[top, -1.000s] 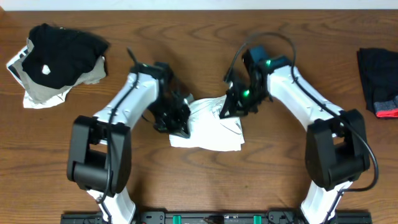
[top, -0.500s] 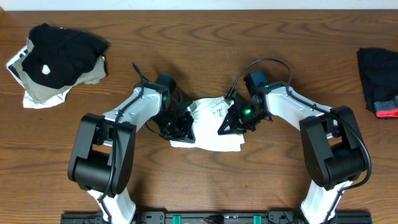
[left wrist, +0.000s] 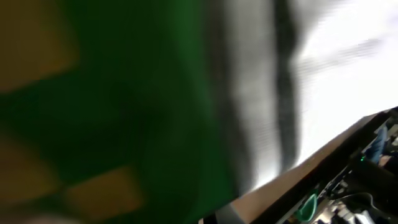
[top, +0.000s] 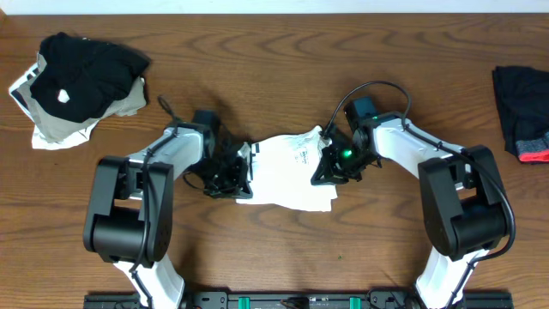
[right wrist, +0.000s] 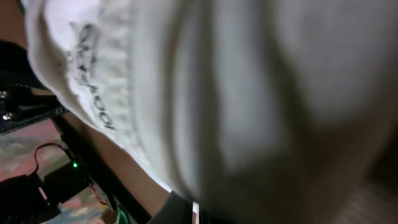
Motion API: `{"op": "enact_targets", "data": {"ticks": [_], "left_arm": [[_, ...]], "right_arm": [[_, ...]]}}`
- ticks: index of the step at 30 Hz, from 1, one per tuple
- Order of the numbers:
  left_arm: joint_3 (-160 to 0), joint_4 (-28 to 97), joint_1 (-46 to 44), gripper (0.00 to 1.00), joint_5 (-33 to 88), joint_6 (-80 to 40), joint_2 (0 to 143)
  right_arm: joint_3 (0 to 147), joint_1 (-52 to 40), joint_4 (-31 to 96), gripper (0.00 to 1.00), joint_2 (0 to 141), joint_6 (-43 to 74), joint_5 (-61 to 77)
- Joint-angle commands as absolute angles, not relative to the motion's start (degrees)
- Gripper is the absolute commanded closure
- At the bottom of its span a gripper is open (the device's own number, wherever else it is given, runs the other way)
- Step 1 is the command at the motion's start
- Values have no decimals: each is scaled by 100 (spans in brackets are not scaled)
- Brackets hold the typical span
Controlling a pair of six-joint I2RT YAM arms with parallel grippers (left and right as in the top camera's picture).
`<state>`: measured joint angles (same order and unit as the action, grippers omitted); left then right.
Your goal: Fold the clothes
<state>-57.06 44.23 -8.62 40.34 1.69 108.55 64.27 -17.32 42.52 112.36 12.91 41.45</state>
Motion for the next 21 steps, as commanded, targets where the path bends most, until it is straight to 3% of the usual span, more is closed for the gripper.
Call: {"op": "enact_targets", "data": {"ticks": [1, 10, 21], "left_arm": [[-5544, 4403, -628, 93, 3730, 158, 10932], [-5463, 4501, -172, 93, 3573, 154, 10927], [-5920, 5658, -115, 94, 3483, 215, 10304]], "right_arm": [[6394, -1555, 4362, 96, 11264, 1632, 3479], [6396, -1175, 4609, 98, 11262, 1756, 2674], [6707, -976, 5017, 97, 10377, 1806, 2569]]}}
